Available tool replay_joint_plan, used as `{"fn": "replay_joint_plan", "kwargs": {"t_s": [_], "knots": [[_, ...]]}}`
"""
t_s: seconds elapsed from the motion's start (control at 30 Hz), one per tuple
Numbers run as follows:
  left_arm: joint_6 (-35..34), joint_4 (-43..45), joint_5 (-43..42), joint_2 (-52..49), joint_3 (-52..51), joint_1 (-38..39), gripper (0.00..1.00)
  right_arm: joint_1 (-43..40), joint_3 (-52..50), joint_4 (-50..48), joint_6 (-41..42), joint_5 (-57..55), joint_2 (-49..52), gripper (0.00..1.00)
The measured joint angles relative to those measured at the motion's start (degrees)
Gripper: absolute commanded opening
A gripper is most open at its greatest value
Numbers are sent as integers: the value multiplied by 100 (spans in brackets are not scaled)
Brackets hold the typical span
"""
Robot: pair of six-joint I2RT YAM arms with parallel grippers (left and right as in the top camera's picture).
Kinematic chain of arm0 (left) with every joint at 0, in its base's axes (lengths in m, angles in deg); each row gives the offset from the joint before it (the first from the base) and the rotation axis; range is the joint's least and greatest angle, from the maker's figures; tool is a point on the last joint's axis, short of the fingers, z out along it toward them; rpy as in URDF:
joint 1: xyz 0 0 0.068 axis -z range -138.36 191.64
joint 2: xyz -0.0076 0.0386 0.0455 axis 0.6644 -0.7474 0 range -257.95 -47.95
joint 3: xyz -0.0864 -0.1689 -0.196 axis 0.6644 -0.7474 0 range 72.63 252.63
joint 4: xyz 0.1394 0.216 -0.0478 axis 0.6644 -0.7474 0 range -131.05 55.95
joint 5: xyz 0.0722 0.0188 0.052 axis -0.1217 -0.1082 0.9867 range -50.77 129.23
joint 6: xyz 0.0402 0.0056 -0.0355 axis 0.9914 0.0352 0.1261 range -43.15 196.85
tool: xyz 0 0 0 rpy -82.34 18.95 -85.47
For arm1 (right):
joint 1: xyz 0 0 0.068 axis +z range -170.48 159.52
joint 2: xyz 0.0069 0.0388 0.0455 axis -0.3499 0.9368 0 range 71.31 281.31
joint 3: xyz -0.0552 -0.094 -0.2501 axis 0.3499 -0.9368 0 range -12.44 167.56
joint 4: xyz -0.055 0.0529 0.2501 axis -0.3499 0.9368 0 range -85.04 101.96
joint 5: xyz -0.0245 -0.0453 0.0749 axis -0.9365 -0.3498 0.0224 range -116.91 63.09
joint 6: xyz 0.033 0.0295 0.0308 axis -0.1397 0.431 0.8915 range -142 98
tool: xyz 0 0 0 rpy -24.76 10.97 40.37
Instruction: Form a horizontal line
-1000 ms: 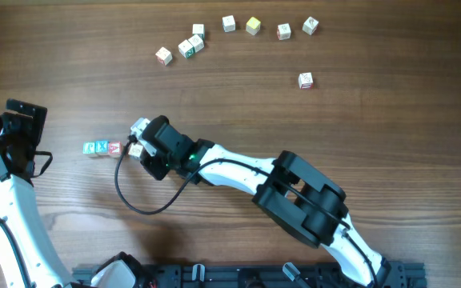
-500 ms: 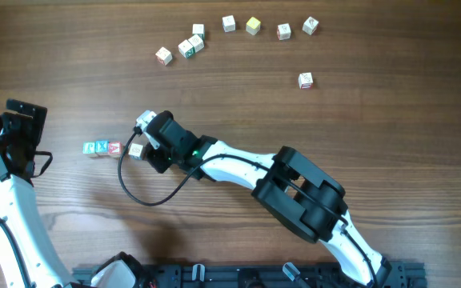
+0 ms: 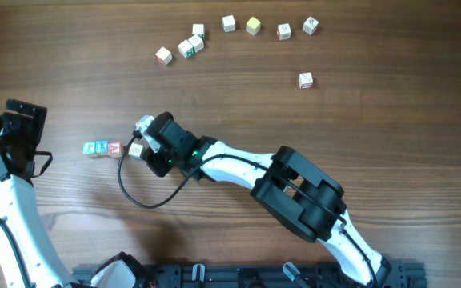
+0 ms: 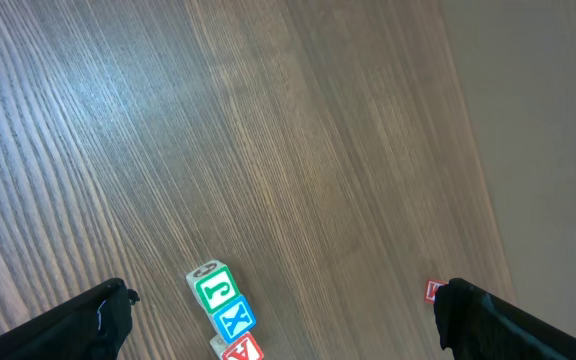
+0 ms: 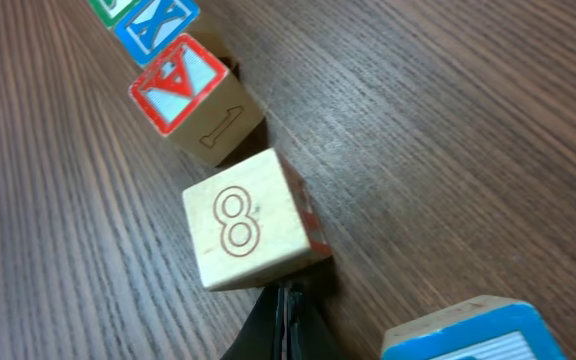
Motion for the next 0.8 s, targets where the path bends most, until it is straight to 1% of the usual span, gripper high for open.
{"fn": "replay_joint_plan", "kwargs": {"t_s": [0.8], "knots": [[2,0,0,0,0,0,100,0,0,-654,33,120,116,5]]}}
